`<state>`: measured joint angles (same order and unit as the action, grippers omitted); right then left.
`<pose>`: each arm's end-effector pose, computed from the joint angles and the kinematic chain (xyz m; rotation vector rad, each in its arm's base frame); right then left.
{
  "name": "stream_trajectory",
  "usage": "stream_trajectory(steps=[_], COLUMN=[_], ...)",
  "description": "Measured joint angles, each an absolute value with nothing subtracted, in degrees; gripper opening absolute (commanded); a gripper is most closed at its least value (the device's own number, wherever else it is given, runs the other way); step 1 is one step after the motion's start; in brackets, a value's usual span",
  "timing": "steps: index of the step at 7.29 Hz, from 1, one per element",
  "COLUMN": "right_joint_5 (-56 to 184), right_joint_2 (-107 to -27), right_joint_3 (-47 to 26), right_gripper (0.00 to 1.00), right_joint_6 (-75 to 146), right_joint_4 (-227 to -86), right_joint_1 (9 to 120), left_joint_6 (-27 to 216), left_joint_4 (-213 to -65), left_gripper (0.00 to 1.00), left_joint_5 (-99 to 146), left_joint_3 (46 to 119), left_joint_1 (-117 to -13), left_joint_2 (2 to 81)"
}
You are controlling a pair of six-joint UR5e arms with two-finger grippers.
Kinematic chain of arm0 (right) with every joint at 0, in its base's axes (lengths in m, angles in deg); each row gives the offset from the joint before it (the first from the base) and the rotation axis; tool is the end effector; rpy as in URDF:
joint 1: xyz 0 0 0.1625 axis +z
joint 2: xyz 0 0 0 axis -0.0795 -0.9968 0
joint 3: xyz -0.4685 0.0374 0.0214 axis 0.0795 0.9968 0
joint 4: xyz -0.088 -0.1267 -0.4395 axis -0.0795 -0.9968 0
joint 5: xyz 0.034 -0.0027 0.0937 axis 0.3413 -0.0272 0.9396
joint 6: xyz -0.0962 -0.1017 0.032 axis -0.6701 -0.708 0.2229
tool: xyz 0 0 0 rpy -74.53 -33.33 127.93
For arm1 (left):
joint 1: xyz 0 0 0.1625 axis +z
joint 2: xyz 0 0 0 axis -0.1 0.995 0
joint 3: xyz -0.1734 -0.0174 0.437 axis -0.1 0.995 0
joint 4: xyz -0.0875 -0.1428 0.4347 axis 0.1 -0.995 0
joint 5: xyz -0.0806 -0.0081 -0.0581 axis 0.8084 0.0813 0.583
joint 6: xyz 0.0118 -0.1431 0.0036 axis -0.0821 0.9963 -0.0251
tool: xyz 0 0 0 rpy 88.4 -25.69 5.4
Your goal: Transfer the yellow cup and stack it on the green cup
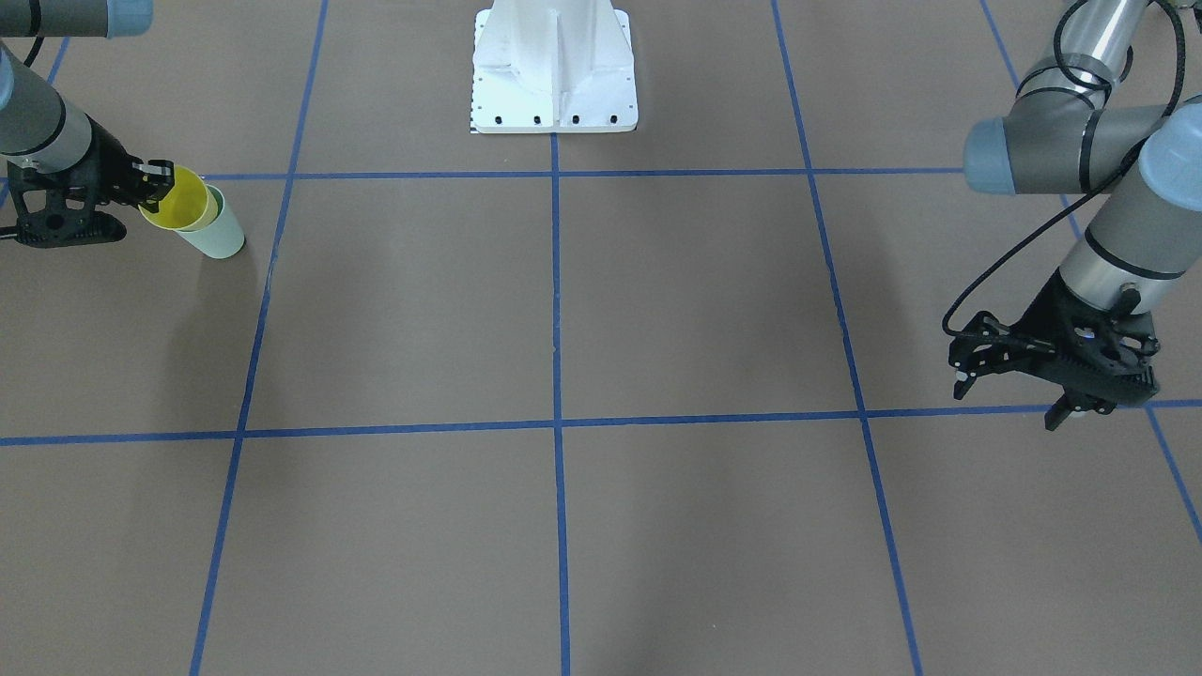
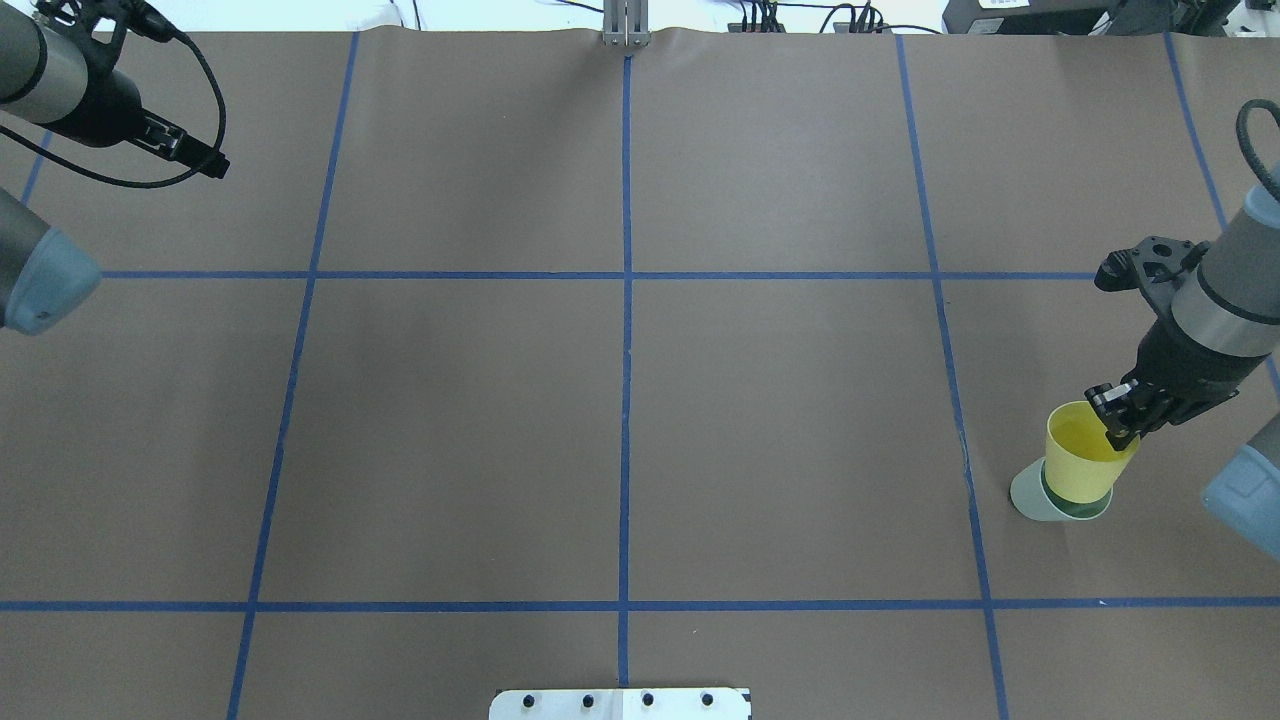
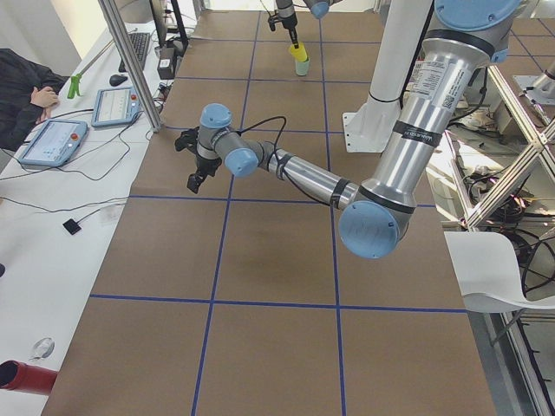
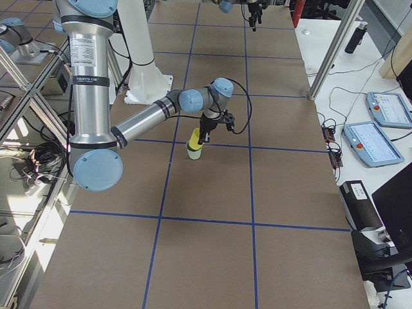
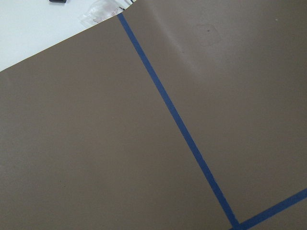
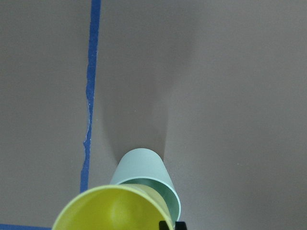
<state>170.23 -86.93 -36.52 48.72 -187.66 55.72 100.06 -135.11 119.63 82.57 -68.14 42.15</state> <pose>-0.2889 -0.4252 0.5003 -0.2245 -0.6825 -0.2216 0.2837 -0.6856 0.4607 0.5058 0.7295 0.3106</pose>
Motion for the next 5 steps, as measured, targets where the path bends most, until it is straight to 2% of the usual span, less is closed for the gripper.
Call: stream_trajectory(steps=[1, 5], right_joint_5=[170.3, 170.2], right_joint_2=[-86.8, -86.8], right_joint_3=[-36.2, -37.1], right_gripper=[1.00, 1.00], right_joint_6=[48.7, 49.0], right_joint_4=[-187.6, -187.2], right_joint_1=[55.7, 55.8], left_joint_6=[100.1, 100.0], left_joint_4=[-135.1, -134.3], left_gripper=[1.00, 1.00], left_joint_5=[119.6, 119.6], left_joint_3=[82.5, 82.1], left_joint_1=[-68.1, -68.4], left_joint_2=[42.1, 42.2])
